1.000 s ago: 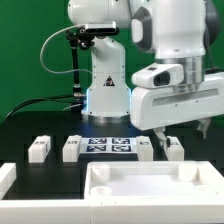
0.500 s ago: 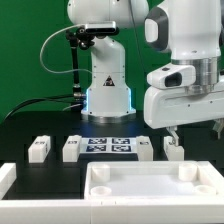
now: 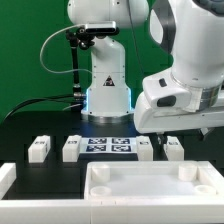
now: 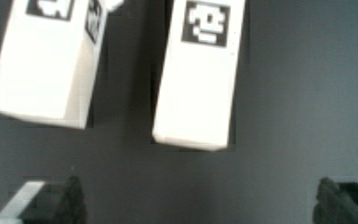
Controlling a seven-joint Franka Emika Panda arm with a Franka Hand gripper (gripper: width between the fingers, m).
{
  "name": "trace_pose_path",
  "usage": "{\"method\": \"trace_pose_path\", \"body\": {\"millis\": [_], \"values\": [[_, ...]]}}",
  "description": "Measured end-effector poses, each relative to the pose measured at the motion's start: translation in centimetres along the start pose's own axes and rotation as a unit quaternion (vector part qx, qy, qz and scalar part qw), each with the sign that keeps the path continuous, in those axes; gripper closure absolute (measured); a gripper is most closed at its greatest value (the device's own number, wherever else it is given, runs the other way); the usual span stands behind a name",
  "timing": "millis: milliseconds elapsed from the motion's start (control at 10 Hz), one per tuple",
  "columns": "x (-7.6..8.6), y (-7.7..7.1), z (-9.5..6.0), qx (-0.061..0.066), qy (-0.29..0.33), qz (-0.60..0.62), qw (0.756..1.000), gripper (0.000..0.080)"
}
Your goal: Assemble desk
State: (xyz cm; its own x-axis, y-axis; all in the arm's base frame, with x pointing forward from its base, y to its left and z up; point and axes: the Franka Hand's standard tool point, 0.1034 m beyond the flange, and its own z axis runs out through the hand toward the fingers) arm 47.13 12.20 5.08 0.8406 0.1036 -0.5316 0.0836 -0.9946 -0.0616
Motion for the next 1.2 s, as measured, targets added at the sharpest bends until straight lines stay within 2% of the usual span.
{"method": "trace_pose_path", "body": {"millis": [300, 400, 500, 600, 700, 1000, 1200], "values": [[-0.6, 0.0, 0.7, -0.001, -0.109, 0.007, 0.994, 0.015], [-1.6, -0.1, 1.4, -0.011, -0.198, 0.024, 0.98, 0.015], [0.3, -0.3, 1.8, -0.008, -0.22, 0.022, 0.975, 0.015], [1.0, -0.4, 1.6, -0.005, -0.204, 0.02, 0.979, 0.015], [0.5, -0.4, 1.4, -0.007, -0.205, 0.02, 0.979, 0.015], [0.6, -0.4, 1.7, -0.006, -0.203, 0.02, 0.979, 0.015], [0.2, -0.7, 2.8, -0.011, -0.185, 0.028, 0.982, 0.015]]}}
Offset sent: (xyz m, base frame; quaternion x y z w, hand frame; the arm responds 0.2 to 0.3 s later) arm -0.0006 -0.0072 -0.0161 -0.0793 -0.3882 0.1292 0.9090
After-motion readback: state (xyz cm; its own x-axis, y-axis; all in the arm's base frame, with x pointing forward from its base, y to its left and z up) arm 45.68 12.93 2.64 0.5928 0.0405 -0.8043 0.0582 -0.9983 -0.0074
